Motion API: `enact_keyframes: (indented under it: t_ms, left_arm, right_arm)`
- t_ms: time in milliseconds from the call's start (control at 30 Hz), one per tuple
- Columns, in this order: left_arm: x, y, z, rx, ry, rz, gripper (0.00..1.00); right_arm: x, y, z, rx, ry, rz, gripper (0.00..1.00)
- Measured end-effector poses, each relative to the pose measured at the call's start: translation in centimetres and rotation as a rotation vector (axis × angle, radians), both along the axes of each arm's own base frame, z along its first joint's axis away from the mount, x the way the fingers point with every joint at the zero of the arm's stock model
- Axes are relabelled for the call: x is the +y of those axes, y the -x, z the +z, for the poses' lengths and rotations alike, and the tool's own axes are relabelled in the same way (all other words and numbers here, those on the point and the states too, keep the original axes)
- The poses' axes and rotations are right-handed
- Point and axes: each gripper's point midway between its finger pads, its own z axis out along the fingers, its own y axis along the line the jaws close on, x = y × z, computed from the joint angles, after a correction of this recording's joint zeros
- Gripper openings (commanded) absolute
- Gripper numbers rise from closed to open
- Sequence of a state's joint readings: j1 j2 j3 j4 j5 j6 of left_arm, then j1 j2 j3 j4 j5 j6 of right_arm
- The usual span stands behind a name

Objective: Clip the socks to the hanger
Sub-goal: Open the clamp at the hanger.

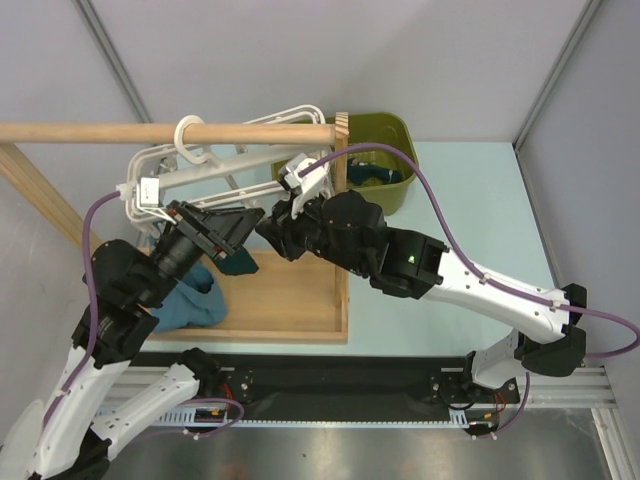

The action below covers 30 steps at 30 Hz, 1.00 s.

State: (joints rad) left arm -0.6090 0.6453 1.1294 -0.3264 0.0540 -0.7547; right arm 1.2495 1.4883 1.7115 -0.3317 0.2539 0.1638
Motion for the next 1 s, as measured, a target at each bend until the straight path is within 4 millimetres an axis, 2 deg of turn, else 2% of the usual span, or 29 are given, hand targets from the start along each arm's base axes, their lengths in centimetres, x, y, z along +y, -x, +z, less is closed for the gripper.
enact_keyframes:
  t_ms: [100, 267, 500, 833, 967, 1000]
  left_arm:
    - [-0.09, -0.23, -0.39, 0.019, 0.018, 0.004, 0.62]
    - [-0.14, -0.46, -0.59, 0.04, 0.035, 0.01, 0.61]
    - [-0.09, -0.62, -0.53, 0.045, 0.044, 0.018, 0.49]
    - [-0.26, -0.78, -0.57, 0.049, 0.051, 0.017, 0.42]
    - [-0.34, -0.83, -0.57, 0.051, 0.055, 0.017, 0.27]
    - [-0.31, -0.86, -0.6, 0.053, 0.055, 0.019, 0.19]
  right_arm:
    - [0.03, 0.09, 0.01, 0.0, 0.0, 0.0, 0.0]
    - [0.03, 0.26, 0.03, -0.003, -0.001, -0.001, 0.0]
    - [-0.04, 0.54, 0.08, -0.01, -0.001, -0.004, 0.0]
    - [0.05, 0.91, 0.01, -0.013, 0.002, -0.011, 0.0]
    - [0.0, 0.91, -0.03, -0.015, 0.006, -0.018, 0.0]
    - [-0.02, 0.96, -0.13, -0.015, 0.01, -0.018, 0.03]
